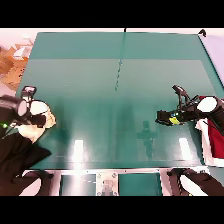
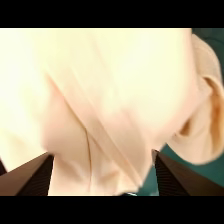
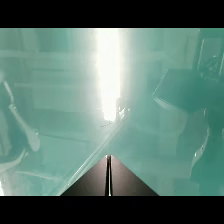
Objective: Fold the shirts.
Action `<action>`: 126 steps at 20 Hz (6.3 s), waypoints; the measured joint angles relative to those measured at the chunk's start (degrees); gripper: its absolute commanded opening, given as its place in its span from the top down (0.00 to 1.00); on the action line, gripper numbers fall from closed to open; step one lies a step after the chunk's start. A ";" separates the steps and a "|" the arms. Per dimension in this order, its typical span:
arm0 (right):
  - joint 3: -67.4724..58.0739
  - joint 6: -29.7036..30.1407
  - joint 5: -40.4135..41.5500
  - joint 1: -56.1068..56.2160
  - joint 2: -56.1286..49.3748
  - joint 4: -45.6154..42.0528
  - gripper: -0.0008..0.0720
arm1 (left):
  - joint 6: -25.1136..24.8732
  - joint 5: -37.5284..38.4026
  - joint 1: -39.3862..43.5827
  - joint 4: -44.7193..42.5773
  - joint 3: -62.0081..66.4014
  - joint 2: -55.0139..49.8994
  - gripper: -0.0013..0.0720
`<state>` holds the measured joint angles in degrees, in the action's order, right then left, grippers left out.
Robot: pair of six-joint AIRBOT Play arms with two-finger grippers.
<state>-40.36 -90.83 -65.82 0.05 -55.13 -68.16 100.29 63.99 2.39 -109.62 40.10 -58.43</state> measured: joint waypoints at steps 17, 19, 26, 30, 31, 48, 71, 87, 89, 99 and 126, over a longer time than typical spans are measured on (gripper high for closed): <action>0.00 0.00 0.00 0.00 0.00 0.00 0.97 | -10.71 0.28 4.35 16.96 20.04 -6.23 0.96; 0.02 0.00 0.00 -0.02 0.00 0.02 0.97 | -11.72 0.96 10.16 20.63 26.53 -6.23 0.95; 0.00 0.00 0.00 0.00 0.00 0.02 0.97 | -9.51 -8.96 32.96 28.33 35.19 -10.40 0.34; 0.00 0.00 0.00 -0.02 0.00 0.00 0.97 | -10.43 -12.15 38.75 35.43 36.00 -16.76 0.02; 0.02 0.00 0.00 0.00 0.00 0.00 0.97 | -10.62 -11.32 38.88 35.87 36.37 -17.55 0.02; 0.07 -0.09 4.15 0.02 -0.13 0.57 0.97 | -17.81 -1.57 -2.93 33.62 22.77 -14.21 0.02; 5.03 5.09 14.40 12.20 -12.20 15.50 0.73 | -45.90 -7.43 -6.27 72.22 21.22 -29.07 0.95; -51.56 9.25 -2.82 -1.79 0.09 16.70 0.97 | -40.76 7.13 -6.27 72.61 65.77 -7.39 0.95; -59.04 8.92 -3.48 -2.47 2.99 16.61 0.97 | -40.54 4.96 -6.27 72.54 71.95 -2.86 0.95; -70.62 6.05 -4.15 -3.08 7.21 8.94 0.97 | -36.98 -1.27 -6.27 63.93 74.95 7.41 0.95; -46.97 7.15 0.24 -7.65 -48.59 9.57 0.97 | -26.75 4.87 -3.82 62.25 54.58 -39.60 0.95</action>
<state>-87.33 -83.68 -65.58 -7.60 -103.72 -58.59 73.54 68.86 -1.43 -47.37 94.67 -98.04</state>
